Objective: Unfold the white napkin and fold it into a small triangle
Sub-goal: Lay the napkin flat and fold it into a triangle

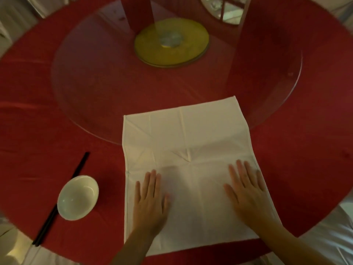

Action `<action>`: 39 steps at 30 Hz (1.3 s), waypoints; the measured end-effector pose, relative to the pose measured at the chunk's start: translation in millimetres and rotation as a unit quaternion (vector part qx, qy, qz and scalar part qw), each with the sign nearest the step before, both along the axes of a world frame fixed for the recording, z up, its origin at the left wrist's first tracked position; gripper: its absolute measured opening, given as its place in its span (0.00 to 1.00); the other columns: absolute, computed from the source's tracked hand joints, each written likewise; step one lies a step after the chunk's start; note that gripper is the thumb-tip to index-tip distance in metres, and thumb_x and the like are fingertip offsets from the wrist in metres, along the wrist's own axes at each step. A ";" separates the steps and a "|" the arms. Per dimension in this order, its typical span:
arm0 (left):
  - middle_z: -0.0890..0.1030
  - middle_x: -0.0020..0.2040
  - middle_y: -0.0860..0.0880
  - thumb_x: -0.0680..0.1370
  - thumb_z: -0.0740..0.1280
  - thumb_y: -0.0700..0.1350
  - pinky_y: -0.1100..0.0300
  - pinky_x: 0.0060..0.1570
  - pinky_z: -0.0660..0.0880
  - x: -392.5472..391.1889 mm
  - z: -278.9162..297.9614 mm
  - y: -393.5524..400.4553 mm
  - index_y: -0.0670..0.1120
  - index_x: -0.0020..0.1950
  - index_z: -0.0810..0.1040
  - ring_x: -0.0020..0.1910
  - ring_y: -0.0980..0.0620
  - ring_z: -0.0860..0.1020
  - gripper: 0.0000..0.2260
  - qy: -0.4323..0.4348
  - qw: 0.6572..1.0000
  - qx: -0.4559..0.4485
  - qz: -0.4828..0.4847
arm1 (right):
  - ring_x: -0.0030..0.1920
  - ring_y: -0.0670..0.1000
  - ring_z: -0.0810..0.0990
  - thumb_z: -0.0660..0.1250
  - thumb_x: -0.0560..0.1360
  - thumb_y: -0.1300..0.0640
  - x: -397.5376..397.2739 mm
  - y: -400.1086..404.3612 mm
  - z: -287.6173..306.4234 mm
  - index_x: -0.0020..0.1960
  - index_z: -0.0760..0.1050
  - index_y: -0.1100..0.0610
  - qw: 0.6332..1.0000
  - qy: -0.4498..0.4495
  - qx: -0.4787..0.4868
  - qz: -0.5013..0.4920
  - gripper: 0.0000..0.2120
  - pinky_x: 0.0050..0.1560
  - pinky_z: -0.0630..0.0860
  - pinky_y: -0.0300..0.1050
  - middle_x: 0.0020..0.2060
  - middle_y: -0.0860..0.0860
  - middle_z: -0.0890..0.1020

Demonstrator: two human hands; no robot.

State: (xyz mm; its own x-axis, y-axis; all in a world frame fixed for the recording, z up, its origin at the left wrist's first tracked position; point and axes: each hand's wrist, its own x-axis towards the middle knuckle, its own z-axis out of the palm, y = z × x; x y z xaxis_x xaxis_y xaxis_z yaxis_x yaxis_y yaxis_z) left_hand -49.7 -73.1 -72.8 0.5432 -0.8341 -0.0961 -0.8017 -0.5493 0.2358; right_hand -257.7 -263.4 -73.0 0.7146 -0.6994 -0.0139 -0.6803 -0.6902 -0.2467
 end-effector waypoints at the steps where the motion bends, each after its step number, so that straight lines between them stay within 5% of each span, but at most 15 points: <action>1: 0.60 0.75 0.41 0.81 0.40 0.56 0.43 0.70 0.50 5.1 5.3 -16.6 0.39 0.73 0.61 0.75 0.42 0.56 0.29 -0.005 1.000 -0.015 -0.004 | 0.76 0.60 0.53 0.47 0.80 0.43 21.6 -0.3 4.3 0.75 0.58 0.55 1.000 -0.026 -0.001 0.018 0.28 0.73 0.53 0.64 0.75 0.58 0.60; 7: 0.55 0.77 0.44 0.80 0.43 0.54 0.44 0.73 0.48 57.7 23.9 -116.6 0.43 0.75 0.55 0.76 0.45 0.50 0.26 -0.046 0.997 -0.053 0.020 | 0.75 0.60 0.57 0.52 0.81 0.46 167.5 -23.4 24.2 0.74 0.63 0.54 0.993 -0.077 0.000 0.094 0.24 0.72 0.57 0.63 0.74 0.57 0.63; 11: 0.47 0.78 0.46 0.78 0.34 0.56 0.47 0.74 0.43 94.0 15.2 -150.4 0.45 0.77 0.48 0.76 0.48 0.40 0.29 -0.051 0.998 -0.002 0.034 | 0.77 0.58 0.48 0.51 0.81 0.46 210.2 -53.6 11.7 0.77 0.55 0.54 0.995 -0.023 -0.002 0.099 0.26 0.74 0.42 0.58 0.77 0.56 0.56; 15: 0.42 0.77 0.50 0.77 0.31 0.61 0.50 0.73 0.38 104.8 -3.5 -147.1 0.51 0.76 0.41 0.75 0.52 0.38 0.29 -0.056 0.998 0.034 0.022 | 0.77 0.58 0.47 0.45 0.81 0.41 203.5 -66.9 -4.8 0.77 0.53 0.52 0.993 0.014 -0.016 0.114 0.28 0.74 0.43 0.59 0.77 0.55 0.55; 21: 0.39 0.76 0.53 0.78 0.37 0.62 0.48 0.74 0.40 136.9 -12.3 -131.9 0.56 0.75 0.36 0.74 0.55 0.37 0.27 -0.034 0.996 0.025 0.078 | 0.75 0.59 0.59 0.45 0.79 0.37 149.8 -141.4 -7.8 0.75 0.61 0.54 0.998 0.044 -0.029 0.044 0.32 0.72 0.56 0.64 0.74 0.58 0.65; 33: 0.42 0.77 0.50 0.77 0.36 0.64 0.49 0.74 0.40 145.3 -6.0 -133.5 0.51 0.77 0.42 0.75 0.51 0.40 0.32 -0.051 0.992 0.026 0.110 | 0.77 0.52 0.48 0.37 0.75 0.31 117.5 -192.6 3.4 0.77 0.50 0.54 0.996 0.083 -0.033 -0.009 0.39 0.75 0.46 0.59 0.78 0.54 0.55; 36: 0.45 0.78 0.48 0.77 0.35 0.64 0.50 0.73 0.39 145.9 2.4 -133.3 0.50 0.77 0.43 0.75 0.51 0.39 0.31 -0.029 0.994 0.021 0.105 | 0.77 0.55 0.51 0.44 0.77 0.33 122.0 -186.5 14.8 0.76 0.56 0.55 0.997 0.071 -0.035 -0.019 0.36 0.73 0.46 0.63 0.77 0.57 0.58; 39: 0.50 0.78 0.47 0.78 0.41 0.62 0.51 0.73 0.38 142.7 16.5 -127.9 0.47 0.77 0.48 0.75 0.53 0.39 0.31 0.015 0.989 -0.048 0.141 | 0.71 0.62 0.64 0.57 0.78 0.40 148.6 -171.0 35.1 0.69 0.69 0.58 0.998 0.004 -0.068 0.009 0.27 0.69 0.57 0.65 0.69 0.61 0.70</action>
